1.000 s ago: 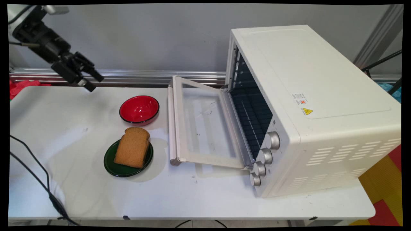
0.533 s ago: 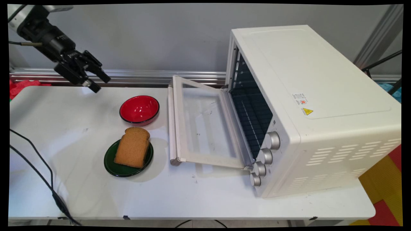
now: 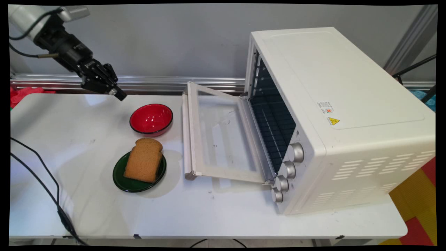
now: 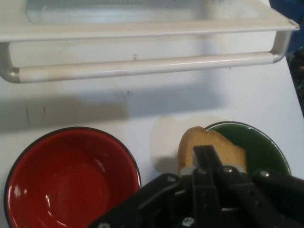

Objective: Close the oven

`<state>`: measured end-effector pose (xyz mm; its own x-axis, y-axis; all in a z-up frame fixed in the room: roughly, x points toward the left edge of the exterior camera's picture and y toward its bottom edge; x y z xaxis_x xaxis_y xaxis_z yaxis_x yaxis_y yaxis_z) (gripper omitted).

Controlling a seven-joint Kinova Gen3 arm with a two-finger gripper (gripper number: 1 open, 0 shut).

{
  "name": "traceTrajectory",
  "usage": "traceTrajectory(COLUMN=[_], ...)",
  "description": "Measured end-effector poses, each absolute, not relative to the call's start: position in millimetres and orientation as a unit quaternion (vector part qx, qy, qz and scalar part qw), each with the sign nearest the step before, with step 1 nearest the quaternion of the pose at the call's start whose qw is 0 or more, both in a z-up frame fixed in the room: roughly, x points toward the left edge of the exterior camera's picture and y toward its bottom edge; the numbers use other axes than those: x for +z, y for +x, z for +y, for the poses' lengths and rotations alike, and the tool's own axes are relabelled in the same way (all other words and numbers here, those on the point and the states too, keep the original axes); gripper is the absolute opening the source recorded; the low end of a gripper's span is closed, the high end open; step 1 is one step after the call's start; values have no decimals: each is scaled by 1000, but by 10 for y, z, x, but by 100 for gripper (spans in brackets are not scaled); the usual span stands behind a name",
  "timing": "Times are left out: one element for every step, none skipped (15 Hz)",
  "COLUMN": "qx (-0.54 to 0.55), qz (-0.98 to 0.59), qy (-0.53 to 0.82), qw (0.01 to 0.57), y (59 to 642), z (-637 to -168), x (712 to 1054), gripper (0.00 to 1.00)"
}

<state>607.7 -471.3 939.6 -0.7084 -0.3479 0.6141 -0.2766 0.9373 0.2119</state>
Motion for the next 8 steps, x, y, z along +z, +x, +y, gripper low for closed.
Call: traceTrajectory(qx=[-49, -47, -45, -43, -42, -40, -38, -36], qz=[-923, -923, -923, -923, -923, -922, -922, -922], qy=[170, 170, 170, 170, 169, 169, 168, 167], qw=[342, 342, 342, 343, 344, 345, 347, 349], y=[6054, 6032, 6007, 5985, 5948, 5914, 5867, 5817], z=[-4723, -4732, -4742, -4751, -4758, -4765, -4777, -4789], x=[9340, 9294, 9232, 9179, 9101, 9023, 8927, 8827], gripper=[0, 0, 0, 0, 0, 0, 0, 0])
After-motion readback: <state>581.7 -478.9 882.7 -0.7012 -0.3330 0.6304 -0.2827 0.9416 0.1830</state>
